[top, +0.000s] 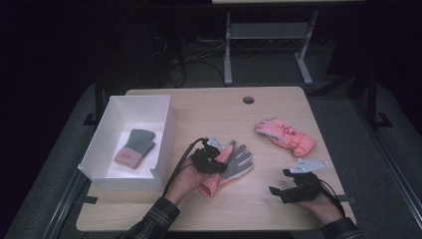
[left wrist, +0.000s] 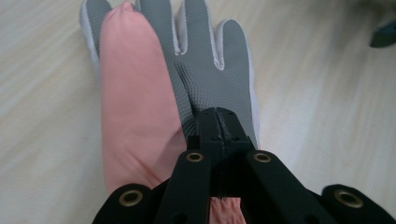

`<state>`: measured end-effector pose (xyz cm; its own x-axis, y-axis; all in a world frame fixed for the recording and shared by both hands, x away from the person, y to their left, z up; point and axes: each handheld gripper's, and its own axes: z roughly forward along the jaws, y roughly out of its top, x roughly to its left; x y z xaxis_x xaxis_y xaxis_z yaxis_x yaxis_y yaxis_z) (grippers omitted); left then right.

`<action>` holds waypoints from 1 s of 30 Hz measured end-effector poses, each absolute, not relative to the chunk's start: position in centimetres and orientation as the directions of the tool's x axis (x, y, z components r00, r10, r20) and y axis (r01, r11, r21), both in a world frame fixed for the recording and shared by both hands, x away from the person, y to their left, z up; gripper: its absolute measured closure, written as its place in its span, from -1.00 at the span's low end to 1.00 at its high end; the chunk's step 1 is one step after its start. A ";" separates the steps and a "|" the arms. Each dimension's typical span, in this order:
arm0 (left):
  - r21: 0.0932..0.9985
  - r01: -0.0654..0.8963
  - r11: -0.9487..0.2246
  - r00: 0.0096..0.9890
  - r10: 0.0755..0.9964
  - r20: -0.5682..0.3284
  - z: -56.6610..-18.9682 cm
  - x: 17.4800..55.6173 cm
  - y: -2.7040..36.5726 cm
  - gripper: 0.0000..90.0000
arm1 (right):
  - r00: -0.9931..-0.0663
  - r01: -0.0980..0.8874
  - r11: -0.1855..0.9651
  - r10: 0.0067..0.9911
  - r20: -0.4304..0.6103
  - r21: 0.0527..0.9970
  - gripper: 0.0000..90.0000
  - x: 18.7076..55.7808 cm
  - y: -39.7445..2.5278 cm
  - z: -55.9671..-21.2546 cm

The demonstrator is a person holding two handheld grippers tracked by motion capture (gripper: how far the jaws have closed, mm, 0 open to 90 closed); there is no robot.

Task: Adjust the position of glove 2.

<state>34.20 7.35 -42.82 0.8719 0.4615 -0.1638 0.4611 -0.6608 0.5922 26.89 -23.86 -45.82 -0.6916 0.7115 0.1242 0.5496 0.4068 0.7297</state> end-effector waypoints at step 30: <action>0.610 0.532 -0.587 0.785 0.612 -0.096 -43.1 34.9 9.8 1.00 | -0.689 0.551 0.407 0.714 0.122 0.728 -0.68 26.7 -24.0 -45.9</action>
